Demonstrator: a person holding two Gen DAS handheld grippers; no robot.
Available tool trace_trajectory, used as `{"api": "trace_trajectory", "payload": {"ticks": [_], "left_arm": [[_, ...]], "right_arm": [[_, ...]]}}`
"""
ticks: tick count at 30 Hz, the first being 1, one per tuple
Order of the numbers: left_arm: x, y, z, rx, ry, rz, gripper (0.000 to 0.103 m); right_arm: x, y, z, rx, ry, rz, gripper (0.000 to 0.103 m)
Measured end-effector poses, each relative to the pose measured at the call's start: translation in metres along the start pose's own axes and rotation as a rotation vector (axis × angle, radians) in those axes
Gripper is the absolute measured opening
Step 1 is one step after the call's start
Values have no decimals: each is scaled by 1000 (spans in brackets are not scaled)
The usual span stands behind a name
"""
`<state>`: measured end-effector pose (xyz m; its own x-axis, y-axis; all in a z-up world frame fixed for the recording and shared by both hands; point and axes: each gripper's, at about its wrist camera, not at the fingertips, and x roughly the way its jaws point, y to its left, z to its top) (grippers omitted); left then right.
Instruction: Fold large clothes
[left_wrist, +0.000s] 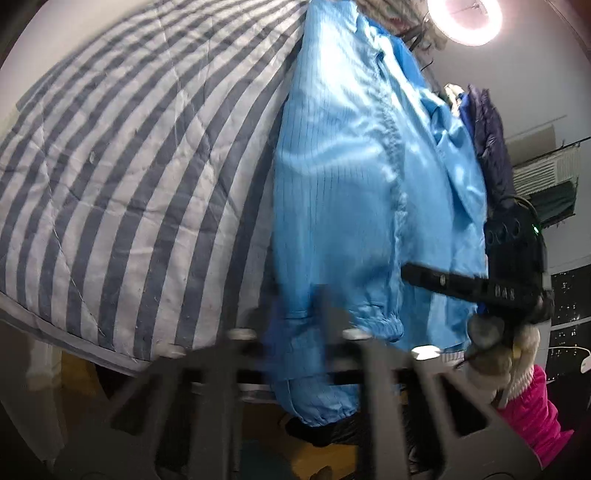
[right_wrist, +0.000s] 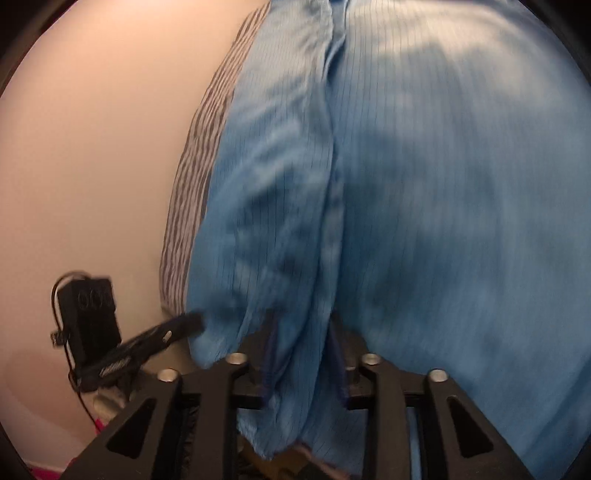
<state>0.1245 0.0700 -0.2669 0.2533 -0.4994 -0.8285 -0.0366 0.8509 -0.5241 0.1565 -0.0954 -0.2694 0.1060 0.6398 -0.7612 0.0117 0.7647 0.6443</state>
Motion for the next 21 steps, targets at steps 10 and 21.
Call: {"api": "trace_trajectory", "payload": {"ticks": [10, 21], "left_arm": [[-19, 0, 0, 71, -89, 134, 4], [-53, -56, -25, 288, -299, 261, 4]], "right_arm": [[26, 34, -10, -65, 7, -45, 0], [-43, 61, -27, -267, -184, -215, 34]]}}
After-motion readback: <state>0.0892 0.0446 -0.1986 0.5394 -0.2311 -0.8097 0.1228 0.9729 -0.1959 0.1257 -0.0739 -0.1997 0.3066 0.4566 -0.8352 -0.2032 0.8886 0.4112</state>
